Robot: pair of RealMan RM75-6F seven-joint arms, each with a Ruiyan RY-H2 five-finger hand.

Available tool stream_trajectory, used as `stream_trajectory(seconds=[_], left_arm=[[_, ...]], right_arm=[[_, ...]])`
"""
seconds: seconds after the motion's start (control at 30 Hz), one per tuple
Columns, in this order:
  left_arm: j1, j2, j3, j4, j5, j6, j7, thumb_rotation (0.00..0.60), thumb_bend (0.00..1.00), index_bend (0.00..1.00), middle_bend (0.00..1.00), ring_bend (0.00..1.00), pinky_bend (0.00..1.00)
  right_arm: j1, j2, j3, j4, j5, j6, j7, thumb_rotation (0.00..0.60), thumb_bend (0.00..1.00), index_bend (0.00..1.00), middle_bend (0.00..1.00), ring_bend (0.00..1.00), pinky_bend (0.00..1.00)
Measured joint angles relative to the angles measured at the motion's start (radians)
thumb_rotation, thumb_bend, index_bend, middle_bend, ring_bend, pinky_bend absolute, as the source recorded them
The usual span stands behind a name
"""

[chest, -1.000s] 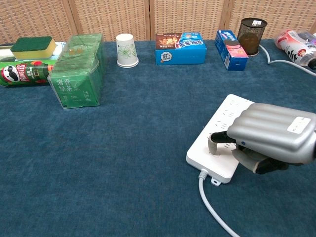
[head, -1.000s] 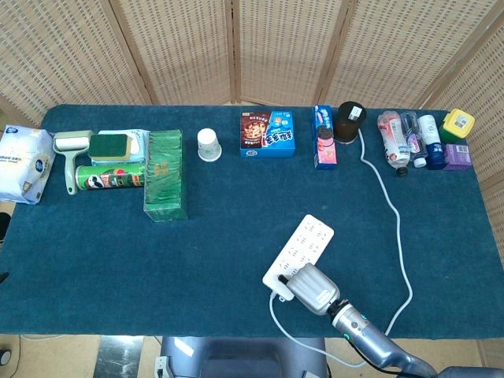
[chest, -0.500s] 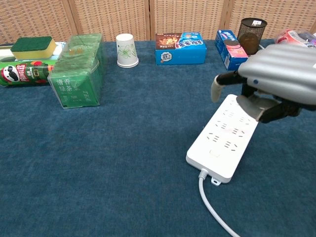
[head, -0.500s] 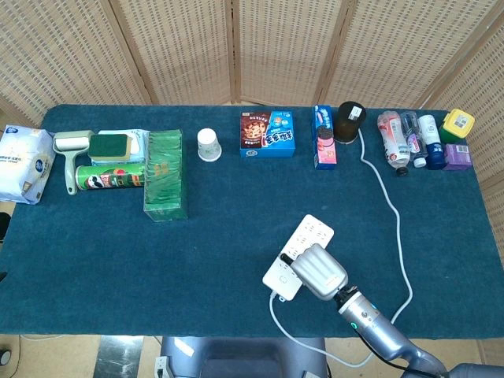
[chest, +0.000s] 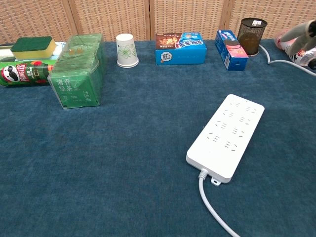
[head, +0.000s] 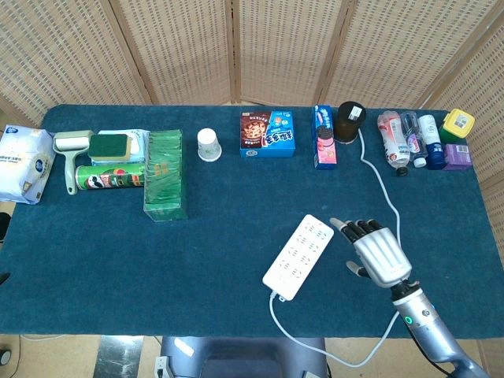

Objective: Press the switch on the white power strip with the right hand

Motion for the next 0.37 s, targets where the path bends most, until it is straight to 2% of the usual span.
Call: stream_trajectory(seconds=[0.13,0.37], left_arm=[[0.002,0.002,0.001,-0.008,0.003,0.005,0.009,0.6,0.05,0.0,0.0,0.0,0.08],[0.005,0.004,0.005,-0.013,0.007,0.007,0.016,0.6,0.05,0.0,0.0,0.0,0.08]], right_arm=[[-0.033,0.004,-0.007,0.032,0.021,0.018,0.012,0.6,0.0,0.1,0.07,0.04,0.09],[-0.084,-0.005,-0.001,0.074,0.057,0.059,0.004,0.6,0.0,0.11,0.05,0.02,0.06]])
